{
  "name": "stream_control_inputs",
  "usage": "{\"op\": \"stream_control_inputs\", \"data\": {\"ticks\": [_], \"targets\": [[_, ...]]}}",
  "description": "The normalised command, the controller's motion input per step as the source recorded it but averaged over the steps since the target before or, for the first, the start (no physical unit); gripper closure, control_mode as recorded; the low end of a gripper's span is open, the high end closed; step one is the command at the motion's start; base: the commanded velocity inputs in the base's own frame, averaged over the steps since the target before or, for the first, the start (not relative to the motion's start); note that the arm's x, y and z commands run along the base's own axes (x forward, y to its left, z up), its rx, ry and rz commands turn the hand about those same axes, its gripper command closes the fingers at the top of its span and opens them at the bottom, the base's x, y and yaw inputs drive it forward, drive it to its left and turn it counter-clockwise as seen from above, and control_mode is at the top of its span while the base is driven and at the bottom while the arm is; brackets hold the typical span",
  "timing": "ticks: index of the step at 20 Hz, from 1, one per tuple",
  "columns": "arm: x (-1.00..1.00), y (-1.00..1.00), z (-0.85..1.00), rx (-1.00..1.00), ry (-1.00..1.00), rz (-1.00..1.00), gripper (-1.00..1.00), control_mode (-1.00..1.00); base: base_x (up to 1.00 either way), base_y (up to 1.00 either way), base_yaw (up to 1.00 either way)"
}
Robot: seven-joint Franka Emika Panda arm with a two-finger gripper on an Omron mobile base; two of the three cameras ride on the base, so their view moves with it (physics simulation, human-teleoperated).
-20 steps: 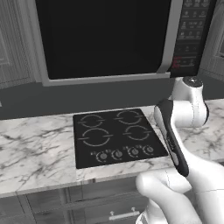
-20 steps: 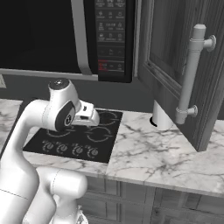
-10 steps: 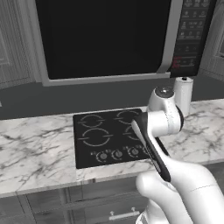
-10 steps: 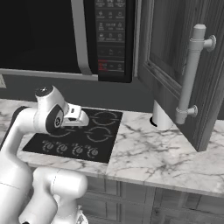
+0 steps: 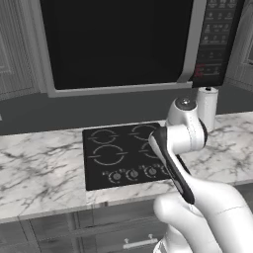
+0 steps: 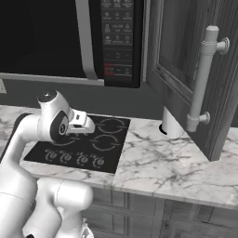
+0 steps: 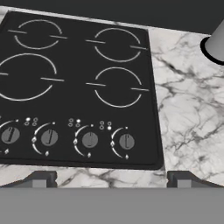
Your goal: Close all open cabinet doors.
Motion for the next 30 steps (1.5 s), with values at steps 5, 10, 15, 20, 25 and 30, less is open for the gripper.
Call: {"op": "stream_control_inputs", "data": {"ticks": [5,10,15,20,25,30], "targets": [[-0.24,-0.17,0.0,0.0,-0.07,0.0,-1.0,1.0,-0.16,-0.11,-0.01],[0.0,0.0,0.0,0.0,0.0,0.0,-1.0,1.0,-0.88,-0.52,-0.08],[0.0,0.0,0.0,0.0,0.0,0.0,-1.0,1.0,-0.79,-0.7,-0.09],[0.0,0.0,0.0,0.0,0.0,0.0,-1.0,1.0,-0.5,-0.83,-0.06],[0.0,0.0,0.0,0.0,0.0,0.0,-1.0,1.0,-0.14,-0.86,-0.01],[0.0,0.0,0.0,0.0,0.0,0.0,-1.0,1.0,0.0,-0.82,0.0]]}}
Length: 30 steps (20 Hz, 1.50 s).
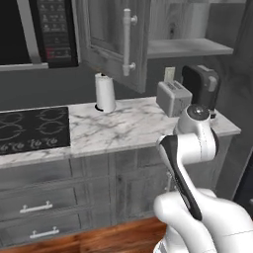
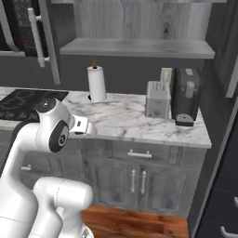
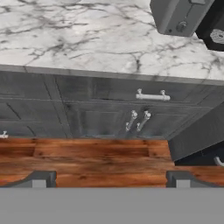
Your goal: Close all open cabinet doors.
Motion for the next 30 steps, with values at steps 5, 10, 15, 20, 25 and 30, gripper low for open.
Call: {"op": "stream_control_inputs", "data": {"ticks": [5,10,15,20,25,30], "targets": [[0.0,0.0,0.0,0.0,0.0,0.0,-1.0,1.0,0.0,-0.66,0.03],[0.0,0.0,0.0,0.0,0.0,0.0,-1.0,1.0,0.09,-0.45,0.04],[0.0,0.0,0.0,0.0,0.0,0.0,-1.0,1.0,0.33,-0.34,0.02],[0.0,0.0,0.0,0.0,0.0,0.0,-1.0,1.0,0.42,-0.31,0.0],[0.0,0.0,0.0,0.0,0.0,0.0,-1.0,1.0,0.49,-0.25,0.0],[0.0,0.0,0.0,0.0,0.0,0.0,-1.0,1.0,0.52,-0.13,0.0]]}}
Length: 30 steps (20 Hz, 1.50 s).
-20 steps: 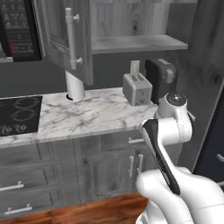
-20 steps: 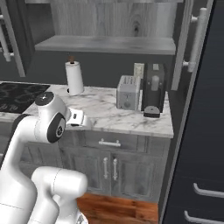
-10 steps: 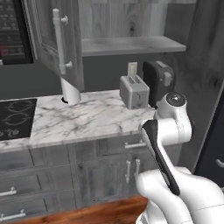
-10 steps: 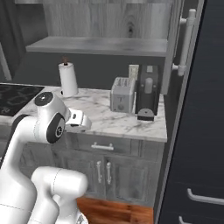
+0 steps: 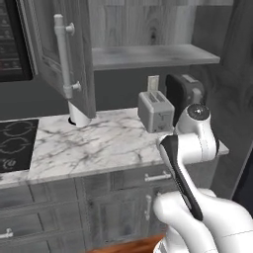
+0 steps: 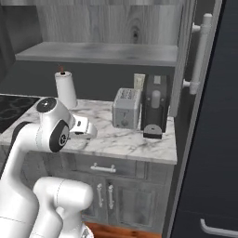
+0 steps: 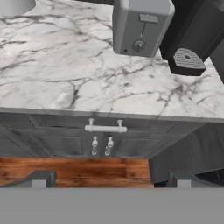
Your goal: Close all open cabinet doors.
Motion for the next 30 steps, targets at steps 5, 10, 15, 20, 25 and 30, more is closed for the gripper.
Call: {"op": "stream_control_inputs", "data": {"ticks": [5,10,15,20,25,30], "targets": [[0.0,0.0,0.0,0.0,0.0,0.0,-1.0,1.0,0.47,-0.11,0.0],[0.0,0.0,0.0,0.0,0.0,0.0,-1.0,1.0,0.39,-0.3,0.0],[0.0,0.0,0.0,0.0,0.0,0.0,-1.0,1.0,0.31,-0.14,-0.03],[0.0,0.0,0.0,0.0,0.0,0.0,-1.0,1.0,0.35,-0.03,-0.04],[0.0,0.0,0.0,0.0,0.0,0.0,-1.0,1.0,0.37,0.0,-0.03],[0.0,0.0,0.0,0.0,0.0,0.0,-1.0,1.0,0.2,-0.02,-0.01]]}}
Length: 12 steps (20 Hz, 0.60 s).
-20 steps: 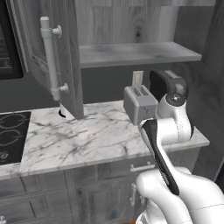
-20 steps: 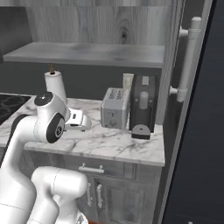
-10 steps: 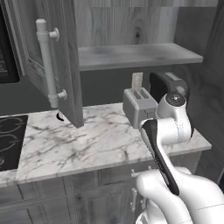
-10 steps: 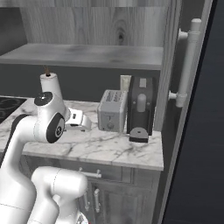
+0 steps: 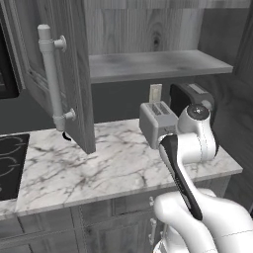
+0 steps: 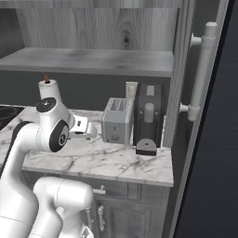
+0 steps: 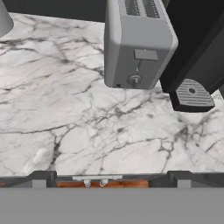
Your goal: Close all open cabinet doors.
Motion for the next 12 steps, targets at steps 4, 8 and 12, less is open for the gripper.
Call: {"op": "stream_control_inputs", "data": {"ticks": [4,8,12], "targets": [[0.0,0.0,0.0,0.0,0.0,0.0,-1.0,1.0,0.0,-0.01,0.0],[0.0,0.0,0.0,0.0,0.0,0.0,-1.0,1.0,0.0,0.0,0.0],[0.0,0.0,0.0,0.0,0.0,0.0,-1.0,1.0,0.0,0.0,0.0]]}}
